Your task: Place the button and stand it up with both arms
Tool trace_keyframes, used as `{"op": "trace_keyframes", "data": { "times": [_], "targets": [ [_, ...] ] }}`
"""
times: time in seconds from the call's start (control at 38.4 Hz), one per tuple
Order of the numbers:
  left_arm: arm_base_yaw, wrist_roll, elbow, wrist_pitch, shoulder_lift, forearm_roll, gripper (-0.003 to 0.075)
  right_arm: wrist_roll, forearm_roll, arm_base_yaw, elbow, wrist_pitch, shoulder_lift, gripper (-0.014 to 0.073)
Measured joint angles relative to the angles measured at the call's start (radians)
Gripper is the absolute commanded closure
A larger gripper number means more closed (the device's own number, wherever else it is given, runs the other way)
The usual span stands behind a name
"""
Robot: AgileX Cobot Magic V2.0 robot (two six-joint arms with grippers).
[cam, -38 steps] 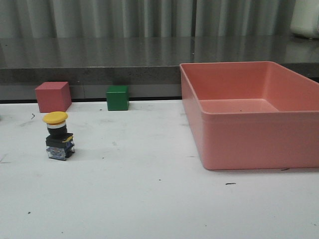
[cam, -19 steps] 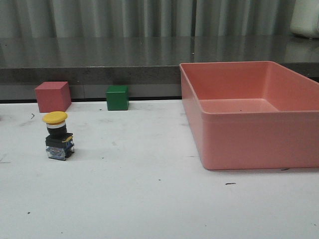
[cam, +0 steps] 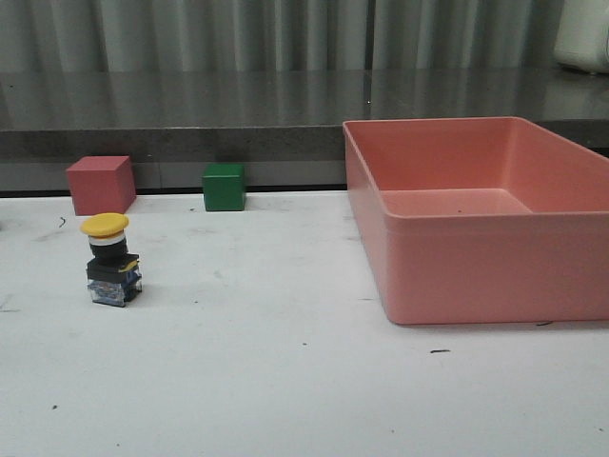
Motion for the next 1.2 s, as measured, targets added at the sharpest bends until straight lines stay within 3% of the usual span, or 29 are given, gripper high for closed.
{"op": "trace_keyframes", "data": {
  "times": [0.31,0.57,0.86,1.2],
  "targets": [
    [0.0,0.0,0.0,0.0,0.0,0.0,0.074,0.0,-0.036,0.0,0.007,-0.019,0.0,0.0662],
    [0.0,0.0,0.0,0.0,0.0,0.0,0.074,0.0,-0.184,-0.046,0.188,-0.27,-0.092,0.0662],
    [0.0,0.0,0.0,0.0,0.0,0.0,0.074,0.0,-0.129,-0.138,0.405,-0.317,-0.285,0.0662],
    [0.0,0.0,0.0,0.0,0.0,-0.001,0.074,0.0,-0.072,-0.141,0.421,-0.282,-0.303,0.0662]
  ]
}}
